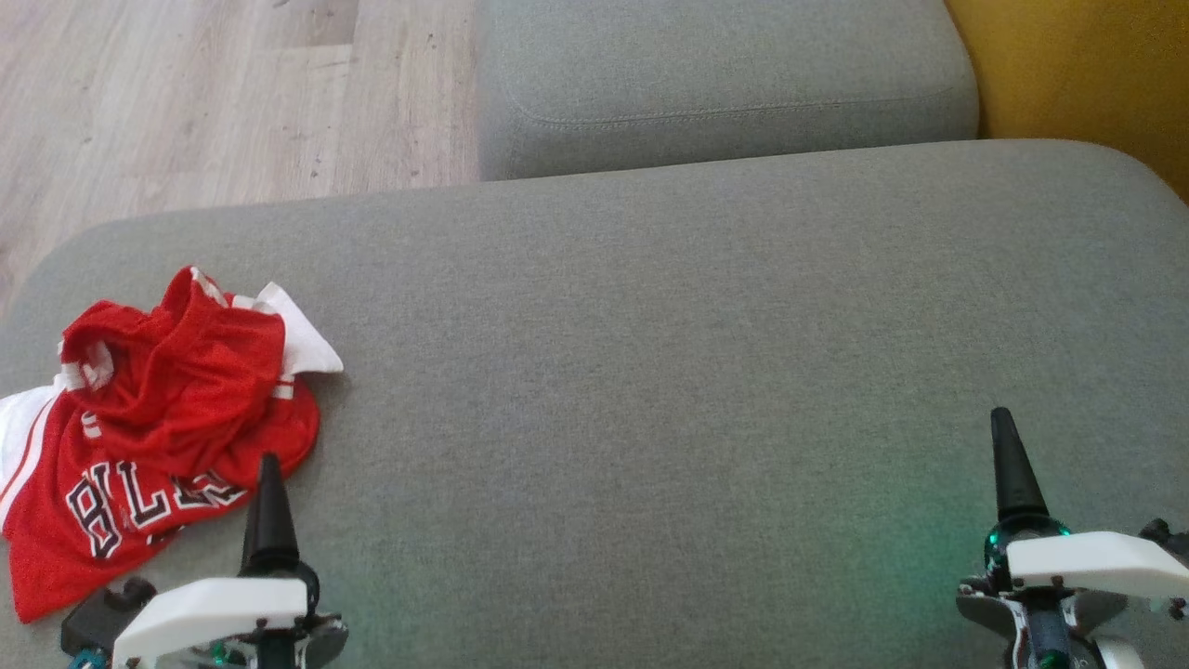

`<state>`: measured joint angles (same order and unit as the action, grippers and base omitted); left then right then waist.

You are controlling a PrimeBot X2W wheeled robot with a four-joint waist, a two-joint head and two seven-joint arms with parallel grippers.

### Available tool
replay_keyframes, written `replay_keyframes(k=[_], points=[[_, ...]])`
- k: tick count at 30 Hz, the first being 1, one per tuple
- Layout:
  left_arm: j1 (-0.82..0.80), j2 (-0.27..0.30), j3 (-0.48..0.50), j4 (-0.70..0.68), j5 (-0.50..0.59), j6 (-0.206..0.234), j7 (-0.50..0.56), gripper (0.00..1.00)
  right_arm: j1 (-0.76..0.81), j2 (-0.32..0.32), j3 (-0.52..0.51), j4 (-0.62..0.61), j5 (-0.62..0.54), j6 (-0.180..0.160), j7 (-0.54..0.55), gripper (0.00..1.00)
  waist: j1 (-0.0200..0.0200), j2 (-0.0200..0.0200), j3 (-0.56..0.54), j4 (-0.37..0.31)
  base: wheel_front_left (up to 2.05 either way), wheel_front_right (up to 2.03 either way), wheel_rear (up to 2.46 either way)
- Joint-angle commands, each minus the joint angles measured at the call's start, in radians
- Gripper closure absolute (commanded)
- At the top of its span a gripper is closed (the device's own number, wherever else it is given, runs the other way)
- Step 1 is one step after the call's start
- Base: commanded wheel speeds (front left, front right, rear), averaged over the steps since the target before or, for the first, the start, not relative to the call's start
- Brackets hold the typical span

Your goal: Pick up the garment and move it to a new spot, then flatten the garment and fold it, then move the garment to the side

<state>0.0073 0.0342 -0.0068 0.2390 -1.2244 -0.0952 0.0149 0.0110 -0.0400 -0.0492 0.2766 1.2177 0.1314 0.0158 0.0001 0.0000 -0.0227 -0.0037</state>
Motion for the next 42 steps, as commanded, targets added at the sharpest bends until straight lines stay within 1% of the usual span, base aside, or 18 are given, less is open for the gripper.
replay_keyframes(k=[1, 5, 11, 18, 42], points=[[-0.026, 0.009, -0.002, -0.047, 0.048, 0.006, -0.014, 0.00, -0.030, -0.005, 0.013, -0.045, -0.044, 0.000, -0.017, 0.00, 0.0000, 0.0000, -0.001, -0.001, 0.00, 0.00, 0.00], [-0.024, 0.009, -0.009, -0.056, 0.080, 0.014, -0.023, 0.00, -0.029, -0.005, 0.022, -0.052, -0.084, 0.000, -0.026, 0.00, 0.0000, 0.0000, -0.003, -0.002, 0.00, 0.00, 0.00], [-0.020, 0.010, -0.022, -0.070, 0.159, 0.019, -0.040, 0.00, -0.026, -0.006, 0.038, -0.061, -0.159, 0.000, -0.044, 0.00, 0.0000, 0.0000, -0.006, -0.003, 0.00, 0.00, 0.00], [-0.020, 0.010, -0.033, -0.106, 0.248, 0.038, -0.061, 0.00, -0.022, -0.006, 0.056, -0.076, -0.250, 0.000, -0.064, 0.00, 0.0000, 0.0000, -0.009, -0.003, 0.00, 0.00, 0.00], [-0.005, 0.012, -0.079, -0.144, 0.543, 0.062, -0.132, 0.00, -0.011, -0.008, 0.106, -0.109, -0.562, 0.000, -0.135, 0.00, 0.0000, 0.0000, -0.025, -0.003, 0.00, 0.00, 0.00]])
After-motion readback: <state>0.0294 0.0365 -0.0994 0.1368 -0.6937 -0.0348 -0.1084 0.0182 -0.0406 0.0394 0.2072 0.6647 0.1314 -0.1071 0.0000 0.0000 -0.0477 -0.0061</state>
